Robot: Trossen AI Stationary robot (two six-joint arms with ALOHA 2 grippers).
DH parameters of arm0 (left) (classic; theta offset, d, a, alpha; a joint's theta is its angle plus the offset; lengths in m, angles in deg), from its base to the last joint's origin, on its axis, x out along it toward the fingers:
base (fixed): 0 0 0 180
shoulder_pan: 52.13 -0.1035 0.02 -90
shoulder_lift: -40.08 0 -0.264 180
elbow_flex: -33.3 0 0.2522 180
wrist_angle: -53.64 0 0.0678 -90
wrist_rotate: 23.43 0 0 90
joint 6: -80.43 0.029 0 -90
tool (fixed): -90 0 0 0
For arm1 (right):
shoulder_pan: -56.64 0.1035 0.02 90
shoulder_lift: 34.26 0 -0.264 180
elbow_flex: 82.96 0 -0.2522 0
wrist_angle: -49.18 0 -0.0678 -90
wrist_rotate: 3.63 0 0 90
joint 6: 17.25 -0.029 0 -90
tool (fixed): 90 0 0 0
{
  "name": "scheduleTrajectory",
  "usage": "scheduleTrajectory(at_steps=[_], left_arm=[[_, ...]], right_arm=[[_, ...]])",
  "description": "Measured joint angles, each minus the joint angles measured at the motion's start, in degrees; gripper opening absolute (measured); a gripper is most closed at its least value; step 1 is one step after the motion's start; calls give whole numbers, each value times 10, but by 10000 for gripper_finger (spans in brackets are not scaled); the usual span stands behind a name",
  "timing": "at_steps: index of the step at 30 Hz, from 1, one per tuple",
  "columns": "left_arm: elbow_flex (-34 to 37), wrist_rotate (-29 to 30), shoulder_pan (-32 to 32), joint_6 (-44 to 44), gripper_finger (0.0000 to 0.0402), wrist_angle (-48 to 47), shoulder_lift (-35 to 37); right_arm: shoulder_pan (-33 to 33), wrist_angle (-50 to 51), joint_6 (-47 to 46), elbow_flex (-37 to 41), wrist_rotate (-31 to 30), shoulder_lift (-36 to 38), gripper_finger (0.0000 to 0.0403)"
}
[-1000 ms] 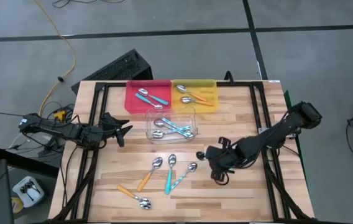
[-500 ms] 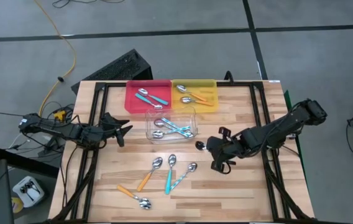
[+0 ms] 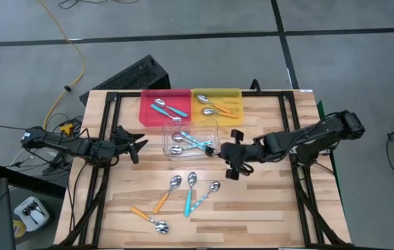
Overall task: Sort silverware by color (type)
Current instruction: Put the light green spoon into the red bin
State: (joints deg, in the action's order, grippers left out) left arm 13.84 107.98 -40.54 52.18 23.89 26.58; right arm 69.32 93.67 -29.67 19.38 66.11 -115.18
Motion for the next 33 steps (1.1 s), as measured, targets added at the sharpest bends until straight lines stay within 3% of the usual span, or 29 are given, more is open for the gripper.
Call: scheduleTrajectory(at_steps=[12,17,33], left_arm=[[0,1,0,0,153,0,0],[0,13,0,-1,153,0,0],[0,25,0,-14,153,0,0]], right_arm=[[-54,-197,160,0,48,-6,59],[-82,-275,214,-1,100,-16,59],[-204,-334,296,0,111,-27,59]])
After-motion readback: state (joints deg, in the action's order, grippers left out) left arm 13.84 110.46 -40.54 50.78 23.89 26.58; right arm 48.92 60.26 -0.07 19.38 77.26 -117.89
